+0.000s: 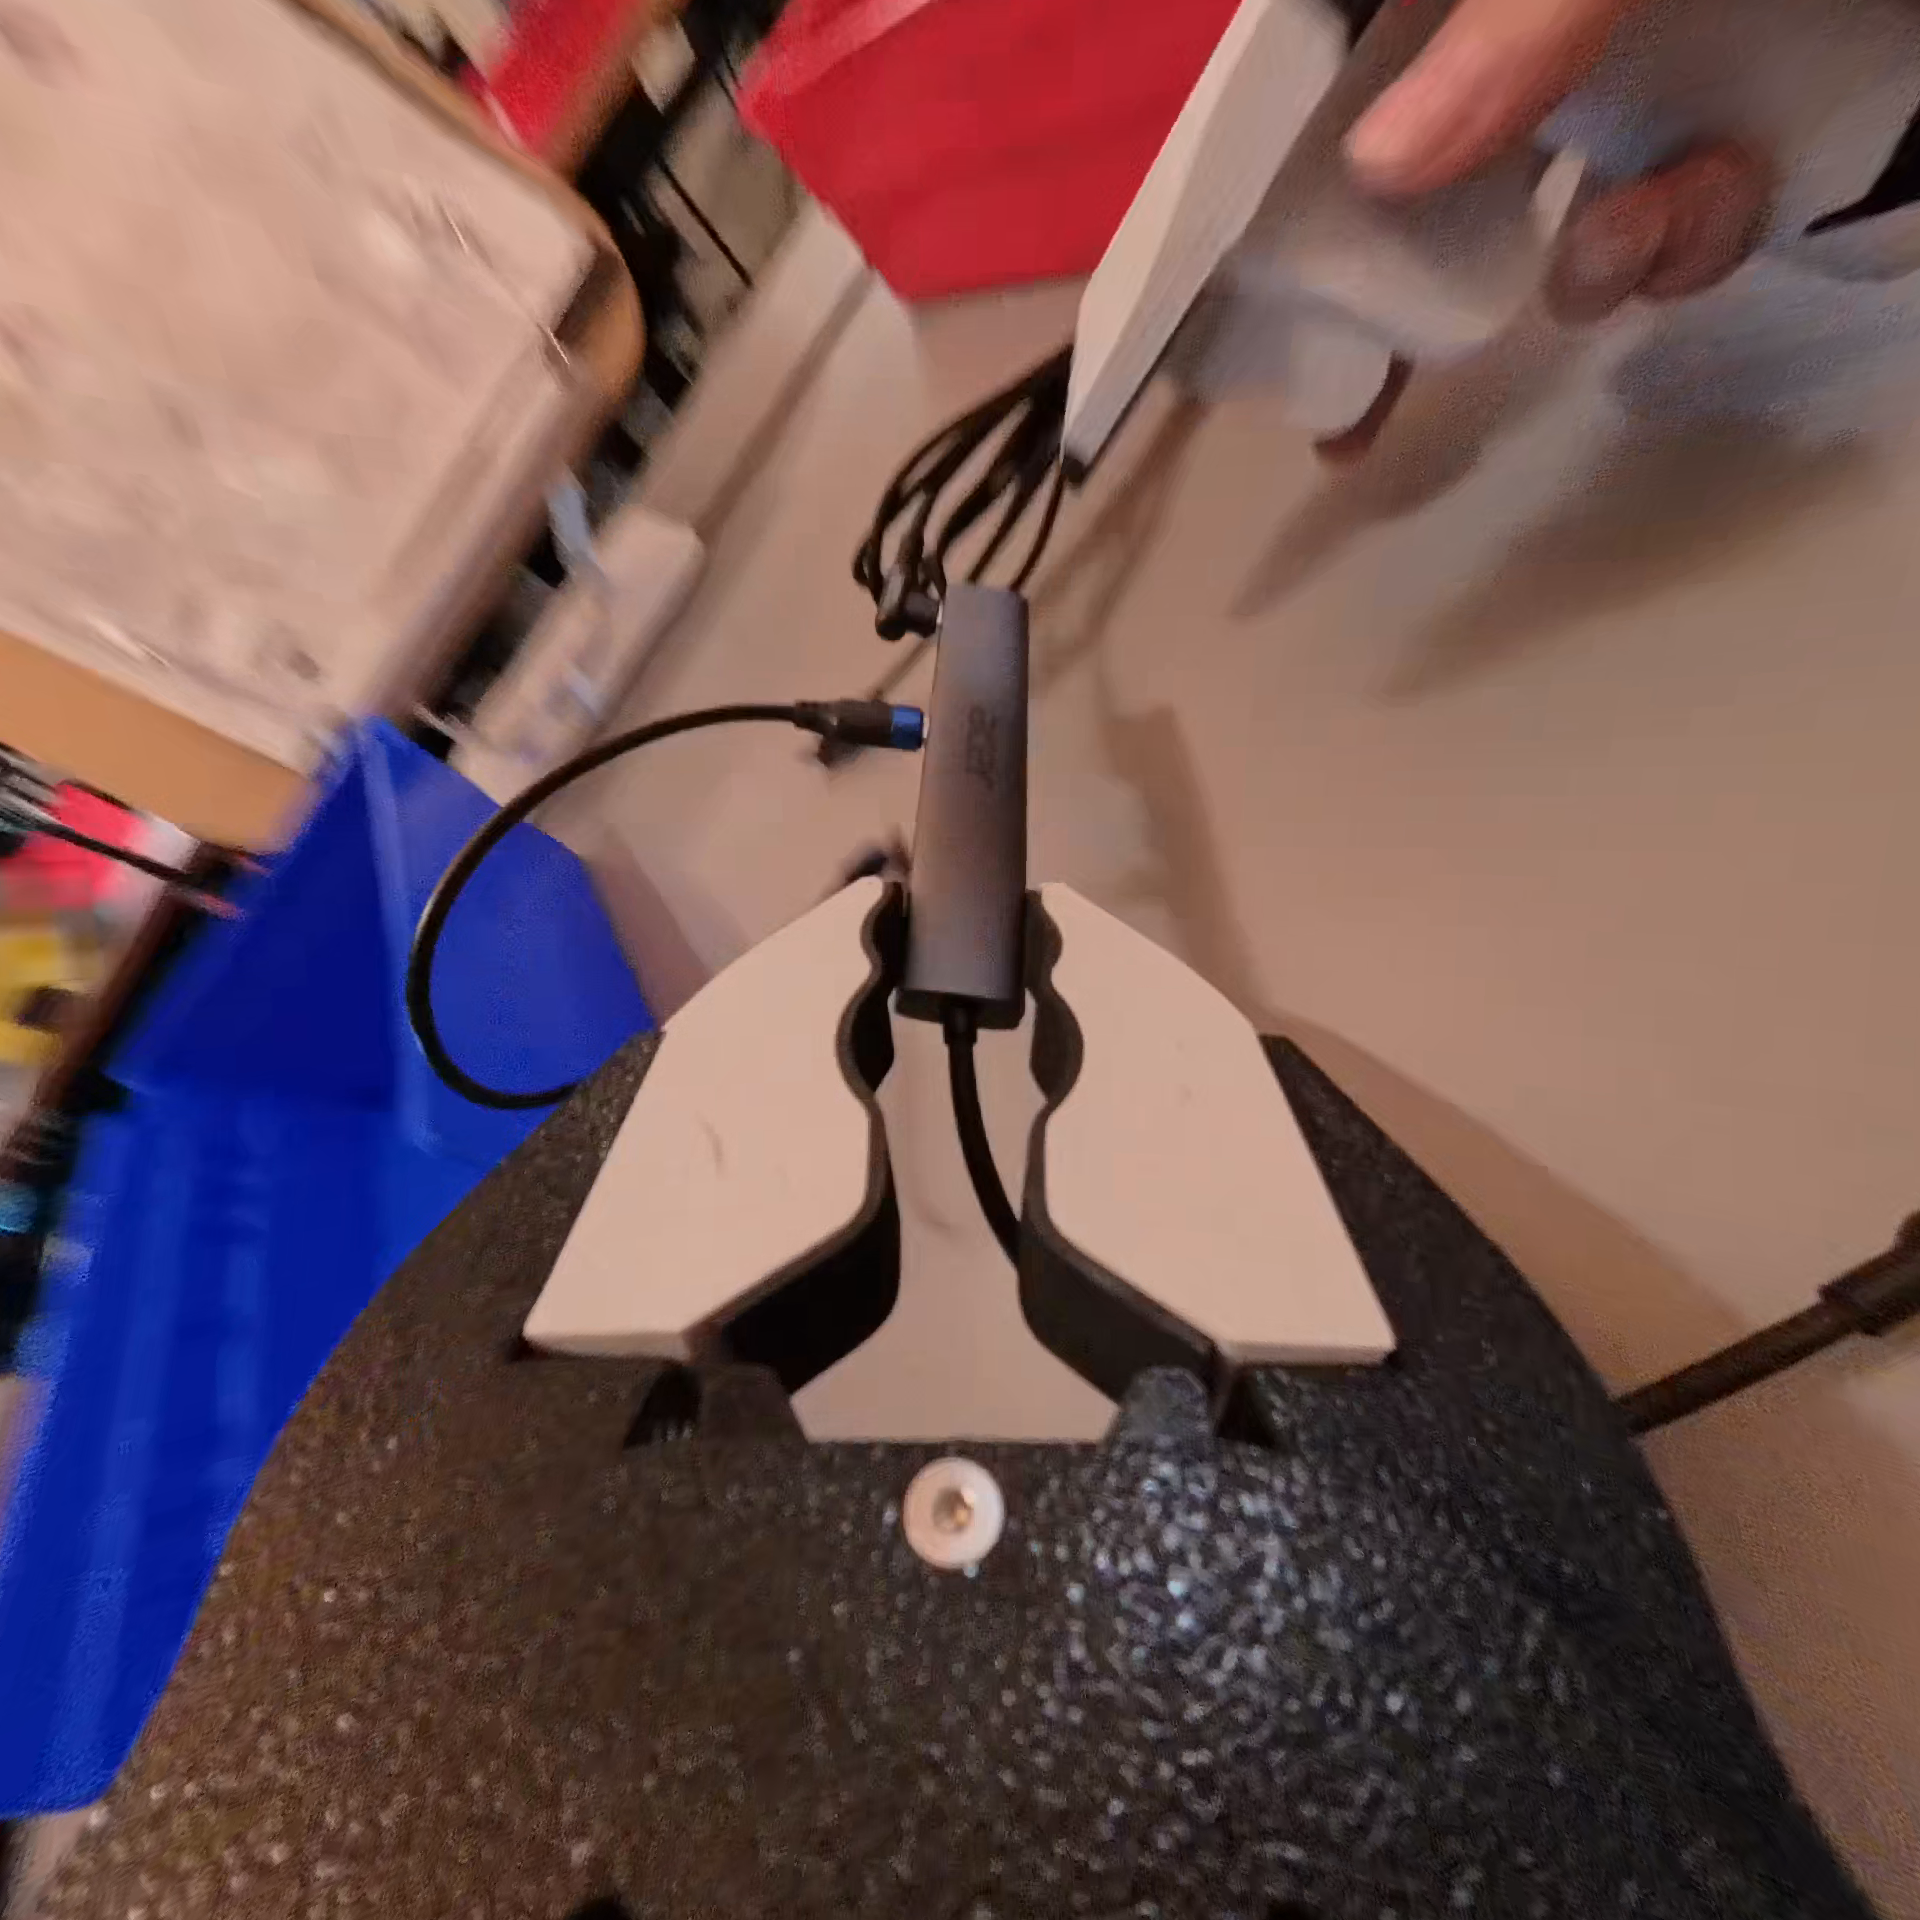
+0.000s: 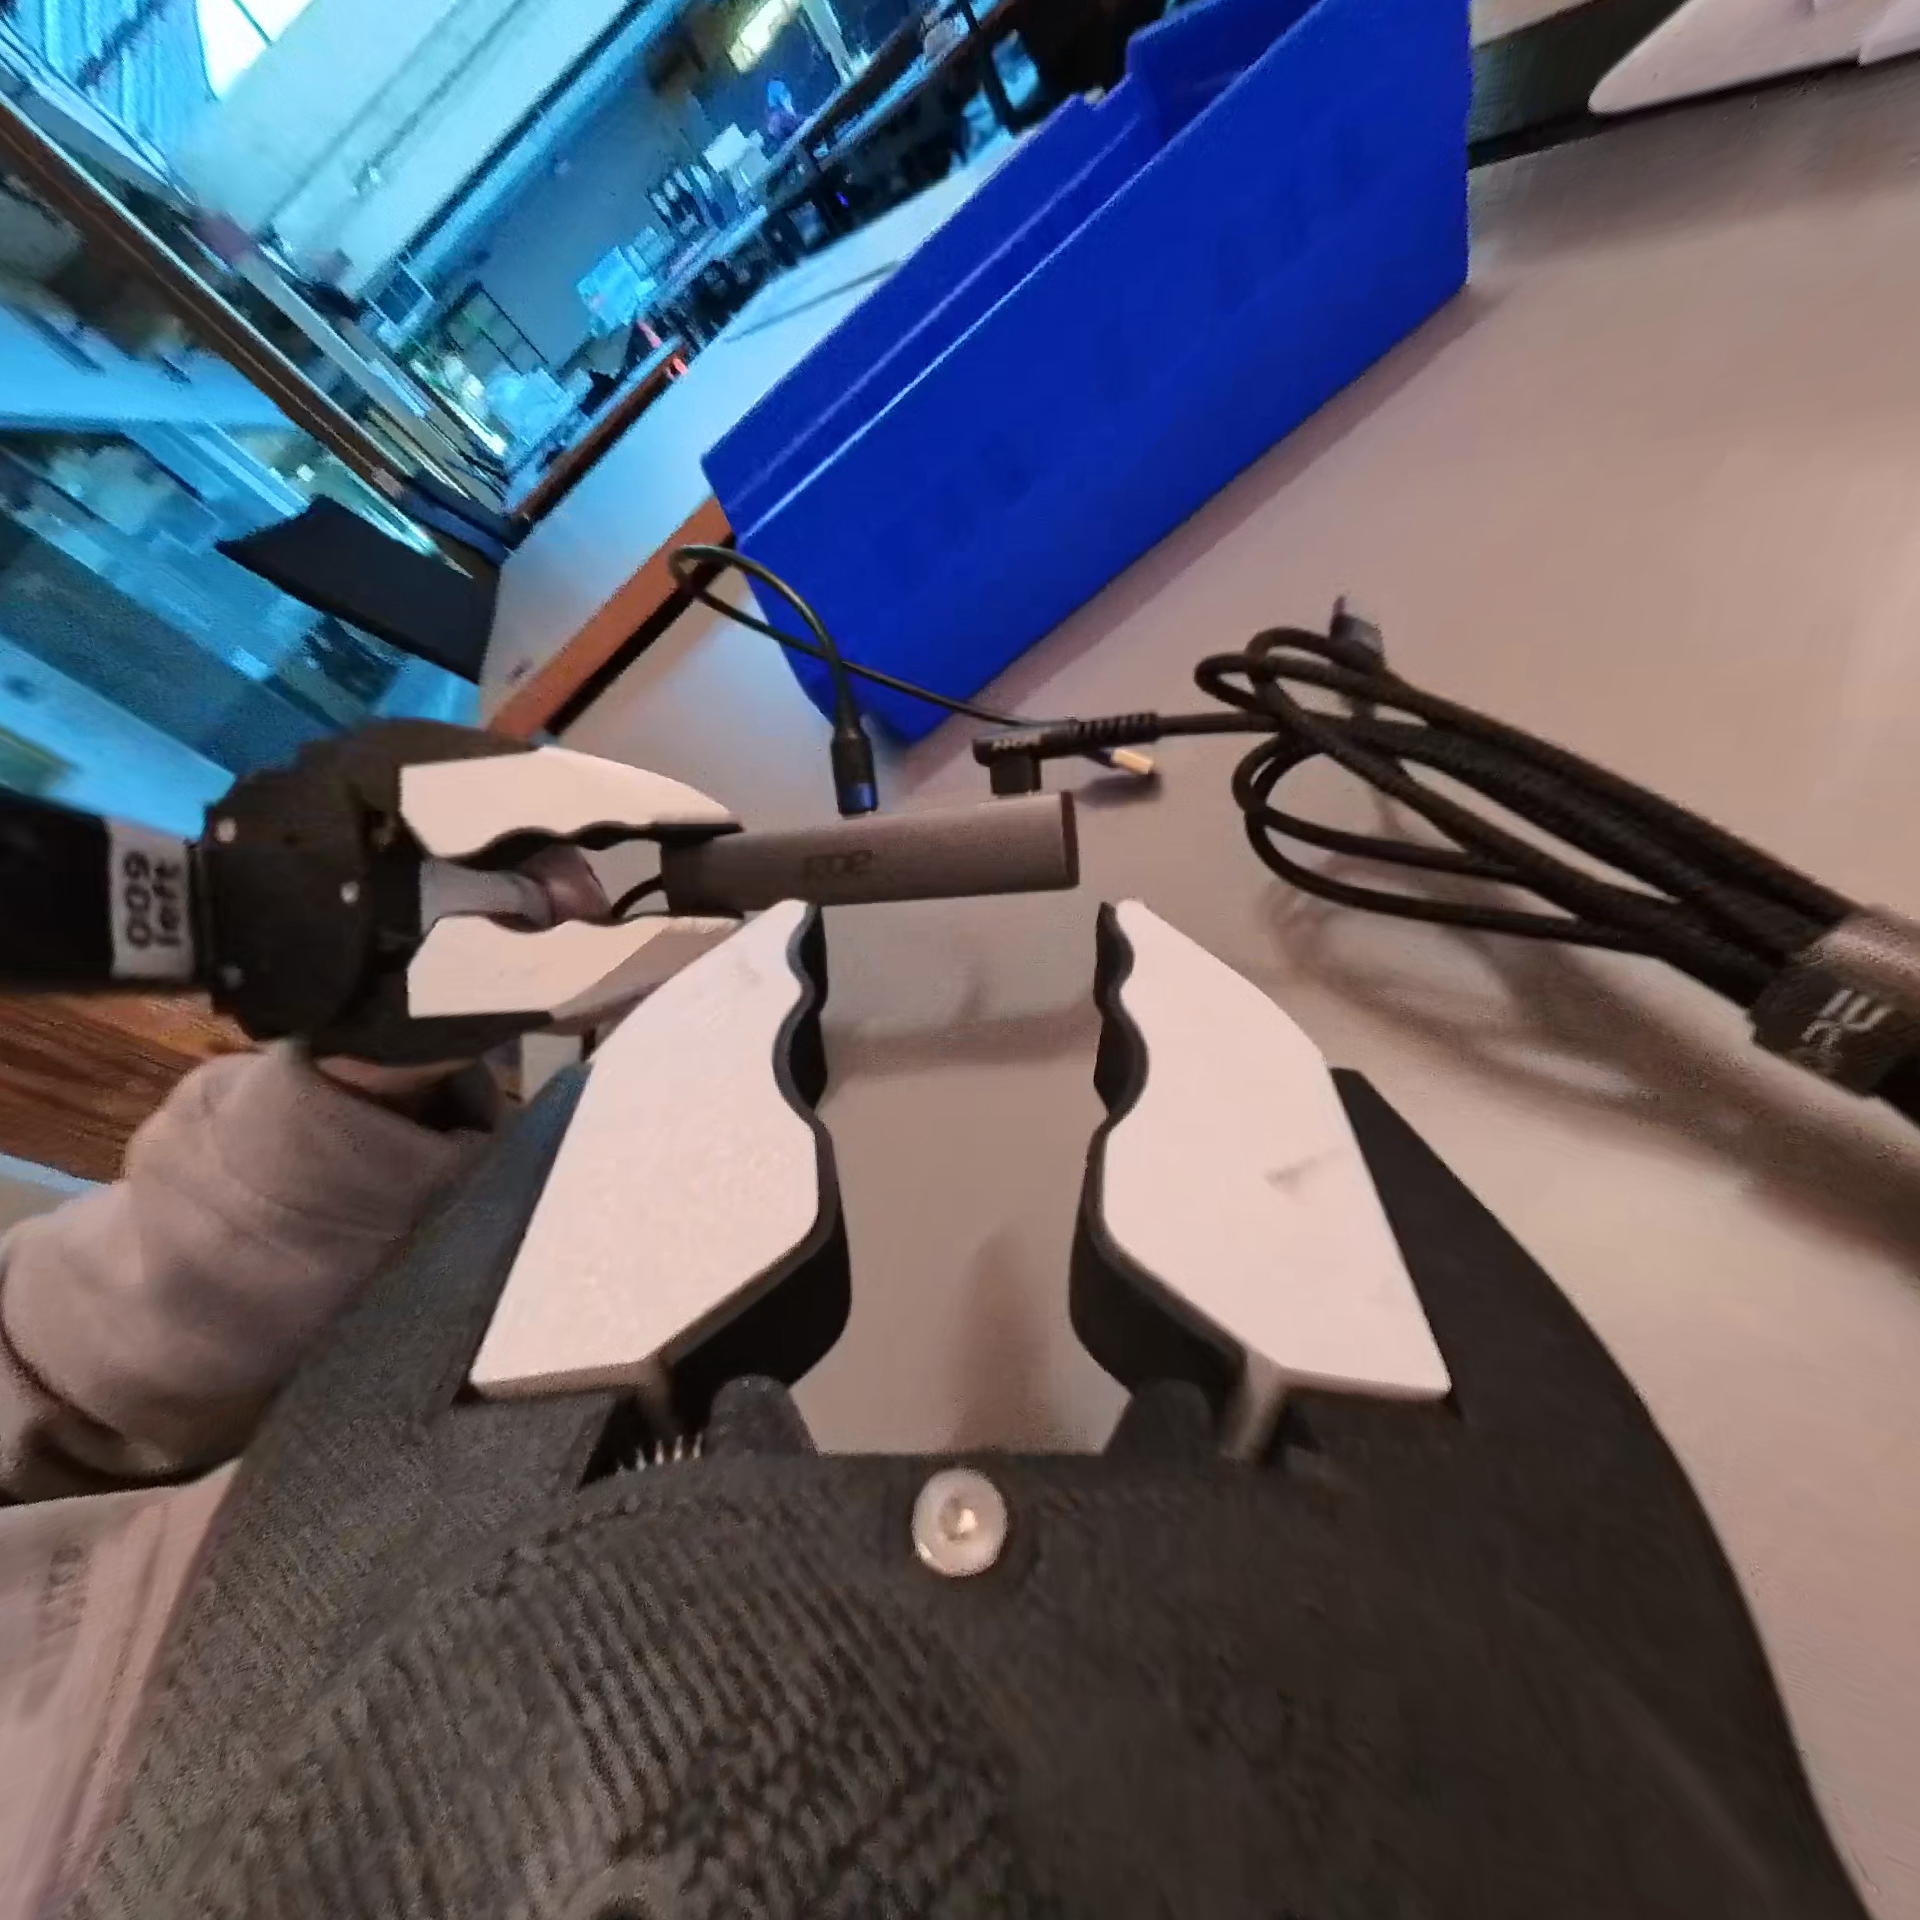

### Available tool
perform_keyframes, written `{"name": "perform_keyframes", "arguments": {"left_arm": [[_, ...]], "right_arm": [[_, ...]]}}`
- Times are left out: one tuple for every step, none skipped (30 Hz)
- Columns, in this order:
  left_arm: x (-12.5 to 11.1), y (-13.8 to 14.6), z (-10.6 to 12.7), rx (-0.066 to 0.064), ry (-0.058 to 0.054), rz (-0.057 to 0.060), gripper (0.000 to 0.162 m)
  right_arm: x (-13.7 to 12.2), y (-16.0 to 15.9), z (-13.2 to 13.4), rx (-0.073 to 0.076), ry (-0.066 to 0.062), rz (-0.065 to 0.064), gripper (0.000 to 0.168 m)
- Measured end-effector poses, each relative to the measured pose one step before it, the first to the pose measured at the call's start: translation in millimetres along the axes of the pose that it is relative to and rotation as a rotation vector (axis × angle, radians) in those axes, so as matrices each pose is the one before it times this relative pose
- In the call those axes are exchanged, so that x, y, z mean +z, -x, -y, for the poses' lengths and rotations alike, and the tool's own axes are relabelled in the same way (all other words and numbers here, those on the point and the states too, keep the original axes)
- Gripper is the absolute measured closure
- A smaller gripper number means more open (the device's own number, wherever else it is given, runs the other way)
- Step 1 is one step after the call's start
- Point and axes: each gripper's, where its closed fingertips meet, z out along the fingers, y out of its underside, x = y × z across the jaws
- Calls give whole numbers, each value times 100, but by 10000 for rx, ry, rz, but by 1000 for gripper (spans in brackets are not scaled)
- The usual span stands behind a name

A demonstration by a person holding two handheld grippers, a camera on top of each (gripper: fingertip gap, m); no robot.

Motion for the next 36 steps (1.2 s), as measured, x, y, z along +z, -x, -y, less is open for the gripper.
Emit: {"name": "perform_keyframes", "arguments": {"left_arm": [[-424,242,1225,771,-359,490,140],[-282,258,852,700,-130,455,140],[-217,101,733,669,-133,322,140],[-184,57,674,559,-169,270,140],[-129,36,549,435,-110,256,140],[-89,23,460,407,-68,230,140],[-61,78,349,434,-27,271,141],[-54,81,268,438,21,283,141],[-36,1,267,381,34,216,141],[-31,-36,267,291,18,179,141],[-1,-56,215,231,16,147,140],[24,-90,123,197,31,98,140],[44,-20,40,153,36,90,141],[63,30,-63,112,69,80,141],[60,46,-64,95,51,80,141],[33,68,30,23,-37,108,141],[14,55,120,-148,-123,70,141],[-44,-31,241,-392,-230,-67,141],[-115,-67,369,-718,-338,-218,140],[-245,9,526,-1062,-457,-343,136],[-350,174,658,-1350,-538,-391,131],[-392,398,653,-1560,-518,-358,127],[-364,417,495,-1715,-412,-415,125],[-290,218,310,-1880,-280,-549,121],[-205,40,178,-1997,-224,-598,116],[-124,-80,92,-1971,-274,-625,110],[-78,-292,20,-1799,-355,-788,111],[-51,-248,-69,-1680,-373,-791,111],[0,19,-83,-1631,-354,-629,103],[53,-156,-38,-1504,-318,-714,100],[84,-415,-29,-1304,-265,-837,102],[144,-369,-110,-1034,-175,-687,102],[202,-254,-191,-738,-113,-485,103],[259,-228,-160,-531,-113,-363,105],[304,-112,-148,-439,-76,-217,108],[352,-54,-232,-367,38,-164,112]], "right_arm": [[-36,321,336,514,-287,311,121],[-97,214,340,554,-395,360,120],[16,304,469,545,-429,313,119],[69,46,265,576,-339,165,121],[138,31,65,543,-209,179,121],[188,238,-40,533,-141,342,119],[191,413,-94,572,-106,443,120],[219,307,-87,513,-81,344,122],[195,285,49,410,-173,292,123],[168,281,103,261,-213,230,127],[152,196,56,66,-134,59,132],[161,197,43,146,-104,92,135],[60,31,162,155,-156,12,137],[49,-11,96,-15,-119,-17,138],[53,102,86,7,-96,76,139],[54,223,132,80,-125,197,140],[49,319,252,-3,-184,245,141],[65,265,194,-1,-118,179,140],[55,410,163,-66,-4,252,141],[83,559,170,-226,39,326,144],[53,532,175,-288,72,231,145],[42,591,128,-403,113,239,146],[99,847,207,-385,50,380,146],[94,874,322,-263,-105,406,147],[119,1060,426,-305,-208,526,147],[169,1107,354,-378,-182,582,147],[256,899,172,-338,-27,475,147],[185,854,32,-366,23,477,147],[164,719,140,-431,-110,372,147],[99,476,178,-415,-174,219,147],[98,509,29,-253,-47,282,148],[73,326,-76,-235,53,154,148],[-25,234,-123,-373,85,14,148],[-44,247,-118,-437,83,50,148],[-88,211,-151,-316,108,78,152],[135,49,-231,-116,143,-21,156]]}}
